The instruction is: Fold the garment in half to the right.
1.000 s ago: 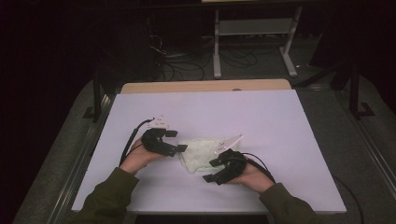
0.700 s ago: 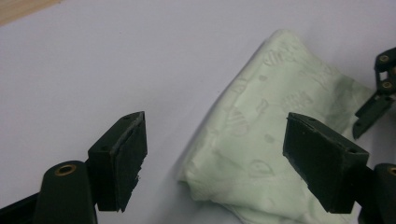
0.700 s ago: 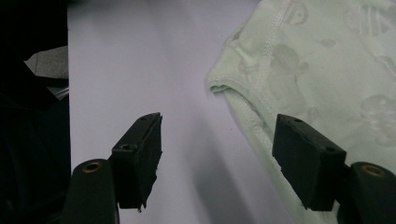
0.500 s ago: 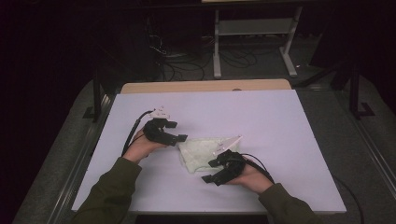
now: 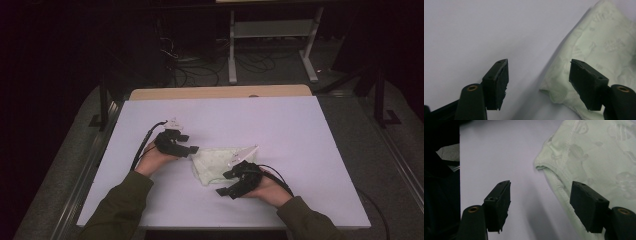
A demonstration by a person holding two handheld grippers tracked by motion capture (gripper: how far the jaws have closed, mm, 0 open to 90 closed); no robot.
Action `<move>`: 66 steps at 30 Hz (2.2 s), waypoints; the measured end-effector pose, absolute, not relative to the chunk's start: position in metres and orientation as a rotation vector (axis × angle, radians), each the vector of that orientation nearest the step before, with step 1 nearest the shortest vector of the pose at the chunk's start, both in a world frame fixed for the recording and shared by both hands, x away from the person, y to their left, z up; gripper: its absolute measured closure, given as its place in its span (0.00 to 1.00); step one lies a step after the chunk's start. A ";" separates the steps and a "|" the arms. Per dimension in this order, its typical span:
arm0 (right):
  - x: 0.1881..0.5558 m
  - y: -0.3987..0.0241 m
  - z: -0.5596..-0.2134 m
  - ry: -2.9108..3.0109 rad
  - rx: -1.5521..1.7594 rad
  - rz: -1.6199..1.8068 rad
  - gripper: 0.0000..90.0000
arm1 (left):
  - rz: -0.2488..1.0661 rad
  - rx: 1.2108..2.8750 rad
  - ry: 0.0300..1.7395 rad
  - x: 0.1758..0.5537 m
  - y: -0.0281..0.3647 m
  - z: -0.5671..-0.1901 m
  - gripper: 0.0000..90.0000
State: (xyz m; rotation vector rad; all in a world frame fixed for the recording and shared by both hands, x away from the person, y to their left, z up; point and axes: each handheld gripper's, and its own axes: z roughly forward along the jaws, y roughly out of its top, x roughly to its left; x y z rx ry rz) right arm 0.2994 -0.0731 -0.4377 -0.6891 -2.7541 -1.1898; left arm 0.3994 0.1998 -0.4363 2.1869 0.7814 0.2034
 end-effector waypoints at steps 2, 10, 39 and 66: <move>0.300 -0.073 -0.438 -2.758 -0.687 -1.188 0.36 | 0.195 2.198 0.779 0.399 0.199 -0.439 0.43; 0.300 -0.073 -0.438 -2.762 -0.691 -1.183 0.36 | 0.187 2.238 0.753 0.396 0.194 -0.445 0.53; 0.302 -0.071 -0.436 -2.753 -0.745 -1.190 0.41 | 0.101 2.270 0.711 0.392 0.185 -0.450 0.90; 0.325 -0.011 -0.435 -2.791 -0.763 -1.210 0.64 | 0.121 2.285 0.699 0.391 0.184 -0.449 0.90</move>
